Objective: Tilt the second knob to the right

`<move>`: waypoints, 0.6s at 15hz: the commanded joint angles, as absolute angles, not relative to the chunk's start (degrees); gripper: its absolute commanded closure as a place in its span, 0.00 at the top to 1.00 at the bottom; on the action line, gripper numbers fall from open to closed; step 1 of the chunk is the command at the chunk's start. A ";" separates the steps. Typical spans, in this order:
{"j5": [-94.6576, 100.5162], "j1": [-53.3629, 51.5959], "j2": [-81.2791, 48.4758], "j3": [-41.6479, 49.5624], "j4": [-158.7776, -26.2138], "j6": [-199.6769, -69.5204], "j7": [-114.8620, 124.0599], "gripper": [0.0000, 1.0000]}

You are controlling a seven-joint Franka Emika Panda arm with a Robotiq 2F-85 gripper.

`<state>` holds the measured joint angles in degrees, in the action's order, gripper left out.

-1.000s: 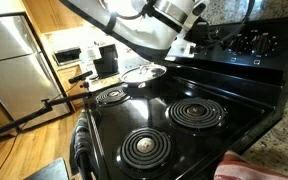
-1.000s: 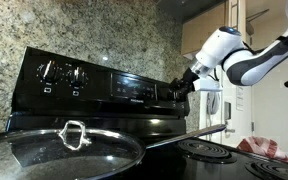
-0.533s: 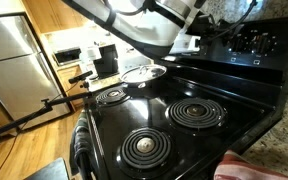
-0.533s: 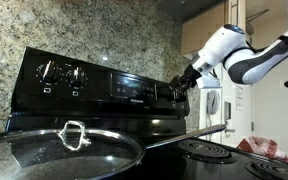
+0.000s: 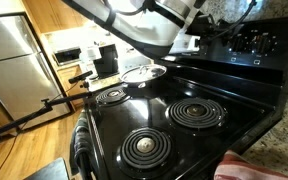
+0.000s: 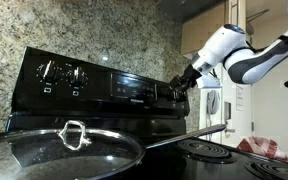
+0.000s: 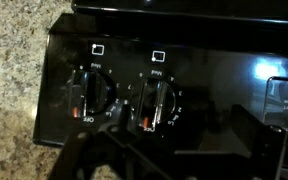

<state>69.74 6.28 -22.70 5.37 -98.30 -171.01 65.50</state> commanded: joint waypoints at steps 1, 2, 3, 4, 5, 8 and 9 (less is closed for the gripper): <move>69.70 6.13 -22.78 5.57 -98.20 -170.36 66.14 1.00; 68.67 6.64 -22.90 5.09 -98.56 -170.79 65.16 1.00; 68.89 6.39 -23.18 5.46 -98.13 -170.19 65.76 1.00; 68.58 6.58 -23.40 5.42 -98.09 -170.54 65.60 1.00; 69.21 6.33 -23.68 5.85 -97.62 -170.48 66.13 1.00; 70.41 5.96 -24.38 6.71 -96.27 -170.95 66.72 1.00; 69.62 6.23 -24.38 6.35 -96.33 -171.15 66.12 1.00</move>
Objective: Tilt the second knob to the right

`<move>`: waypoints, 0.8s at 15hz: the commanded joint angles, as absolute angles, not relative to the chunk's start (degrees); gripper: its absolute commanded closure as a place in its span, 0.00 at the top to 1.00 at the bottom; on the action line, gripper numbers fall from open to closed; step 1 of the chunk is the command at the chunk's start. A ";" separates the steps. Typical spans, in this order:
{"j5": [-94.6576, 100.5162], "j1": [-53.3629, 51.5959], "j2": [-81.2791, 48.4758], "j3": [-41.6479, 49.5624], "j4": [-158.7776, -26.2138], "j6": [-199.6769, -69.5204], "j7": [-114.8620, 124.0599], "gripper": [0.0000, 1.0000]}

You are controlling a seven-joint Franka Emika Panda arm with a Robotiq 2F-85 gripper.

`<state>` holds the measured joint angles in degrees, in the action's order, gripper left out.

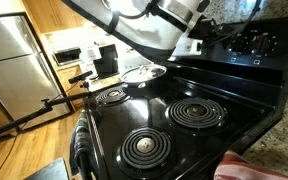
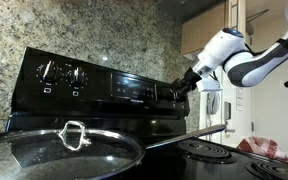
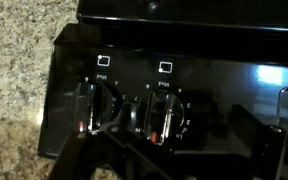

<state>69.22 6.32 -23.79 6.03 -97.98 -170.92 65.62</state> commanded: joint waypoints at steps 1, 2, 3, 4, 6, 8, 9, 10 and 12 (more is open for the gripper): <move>70.49 6.22 -24.72 6.57 -95.56 -172.37 66.11 1.00; 69.77 6.98 -24.97 5.81 -95.66 -174.25 64.40 1.00; 70.16 6.74 -25.38 6.06 -94.90 -174.37 64.67 1.00; 69.26 7.45 -25.89 5.38 -94.97 -176.43 63.28 1.00; 68.53 8.07 -27.07 4.95 -94.43 -178.99 61.75 1.00; 67.92 8.76 -28.25 4.65 -93.79 -180.59 60.64 1.00; 67.67 9.00 -28.72 4.69 -93.16 -180.62 60.46 1.00; 67.23 9.52 -28.90 4.33 -93.13 -181.04 59.65 1.00; 67.71 9.50 -29.06 4.74 -92.39 -180.92 59.92 1.00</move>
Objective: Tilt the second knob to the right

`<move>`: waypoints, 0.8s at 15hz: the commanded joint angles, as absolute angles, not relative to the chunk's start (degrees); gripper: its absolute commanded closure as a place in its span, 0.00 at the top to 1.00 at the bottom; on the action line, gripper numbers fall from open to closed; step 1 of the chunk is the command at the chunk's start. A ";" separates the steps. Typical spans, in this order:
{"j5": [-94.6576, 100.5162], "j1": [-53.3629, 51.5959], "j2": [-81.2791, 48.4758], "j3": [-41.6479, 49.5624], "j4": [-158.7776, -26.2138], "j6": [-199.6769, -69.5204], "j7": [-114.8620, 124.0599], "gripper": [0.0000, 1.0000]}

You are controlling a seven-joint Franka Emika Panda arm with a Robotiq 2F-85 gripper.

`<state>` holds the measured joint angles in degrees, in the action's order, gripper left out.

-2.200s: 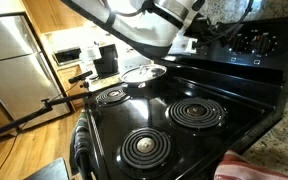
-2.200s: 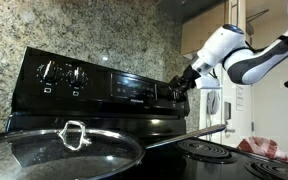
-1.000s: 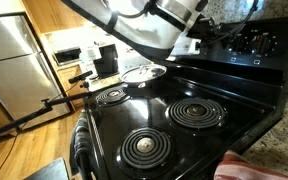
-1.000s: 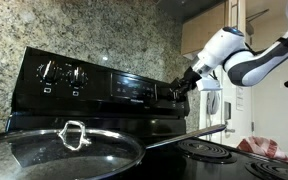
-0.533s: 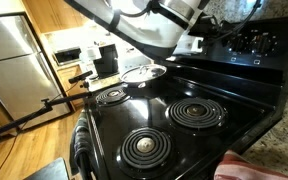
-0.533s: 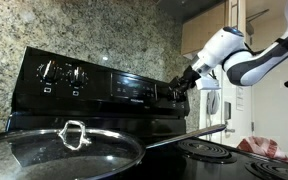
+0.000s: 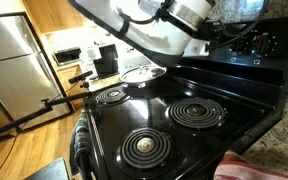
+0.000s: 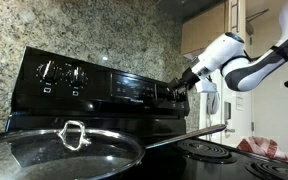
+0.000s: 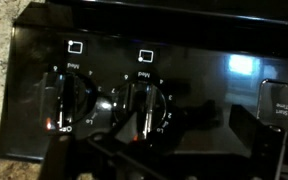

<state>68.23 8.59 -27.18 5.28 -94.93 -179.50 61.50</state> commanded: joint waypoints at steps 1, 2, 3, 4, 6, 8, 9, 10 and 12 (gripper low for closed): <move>67.87 9.63 -29.06 4.67 -92.27 -181.46 59.69 1.00; 67.62 9.88 -29.07 4.29 -92.35 -181.60 59.12 1.00; 68.19 9.26 -28.87 4.92 -92.16 -180.54 59.85 1.00; 68.20 9.39 -28.11 4.70 -93.22 -180.53 59.50 1.00; 68.83 8.70 -26.36 5.18 -95.26 -178.95 60.16 1.00; 69.68 8.02 -25.37 5.92 -96.43 -178.30 61.37 1.00; 70.37 7.55 -25.05 6.50 -96.63 -178.08 61.92 1.00; 70.85 7.34 -24.69 6.77 -97.12 -178.41 62.18 1.00; 72.57 6.44 -23.93 7.80 -97.70 -178.11 63.13 1.00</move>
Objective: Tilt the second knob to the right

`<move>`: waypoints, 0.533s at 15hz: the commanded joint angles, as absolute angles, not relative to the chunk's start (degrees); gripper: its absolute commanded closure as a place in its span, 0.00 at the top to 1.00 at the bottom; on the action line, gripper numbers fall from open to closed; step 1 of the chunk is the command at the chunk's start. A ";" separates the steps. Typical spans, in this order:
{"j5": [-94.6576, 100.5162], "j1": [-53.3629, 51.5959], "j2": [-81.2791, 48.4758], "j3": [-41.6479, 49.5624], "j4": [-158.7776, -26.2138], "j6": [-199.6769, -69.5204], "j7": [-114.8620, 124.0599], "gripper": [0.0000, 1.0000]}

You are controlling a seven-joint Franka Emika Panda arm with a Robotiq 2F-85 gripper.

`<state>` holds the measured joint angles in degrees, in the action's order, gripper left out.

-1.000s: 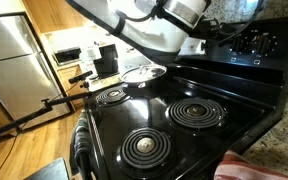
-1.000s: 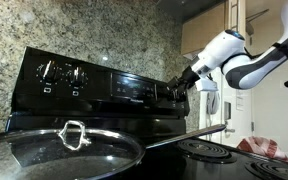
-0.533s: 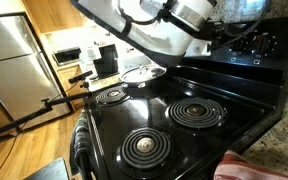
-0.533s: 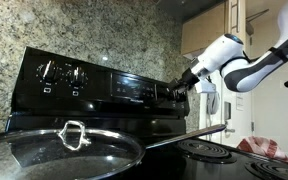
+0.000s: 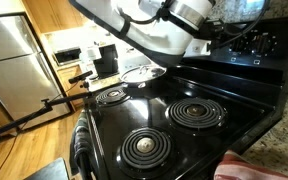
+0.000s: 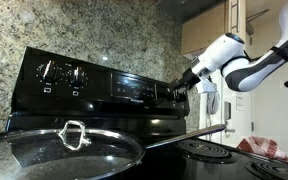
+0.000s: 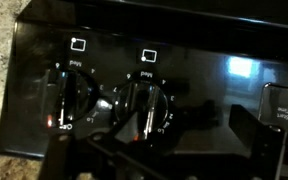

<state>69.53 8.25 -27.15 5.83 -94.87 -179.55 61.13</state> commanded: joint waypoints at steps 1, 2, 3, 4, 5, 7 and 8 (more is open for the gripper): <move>73.22 6.17 -23.58 8.02 -98.11 -178.25 63.43 1.00; 74.12 5.60 -23.24 8.56 -98.23 -177.92 64.26 1.00; 75.17 5.10 -22.73 9.12 -98.63 -178.00 65.12 1.00; 76.20 4.71 -22.47 9.52 -98.87 -178.10 65.72 1.00; 77.03 4.36 -22.22 9.79 -99.11 -177.82 66.49 1.00; 78.05 3.95 -21.93 10.30 -99.52 -177.63 67.27 1.00; 78.16 3.84 -21.90 10.46 -99.57 -177.22 67.67 1.00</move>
<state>75.81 5.27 -24.38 9.01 -97.28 -179.20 64.91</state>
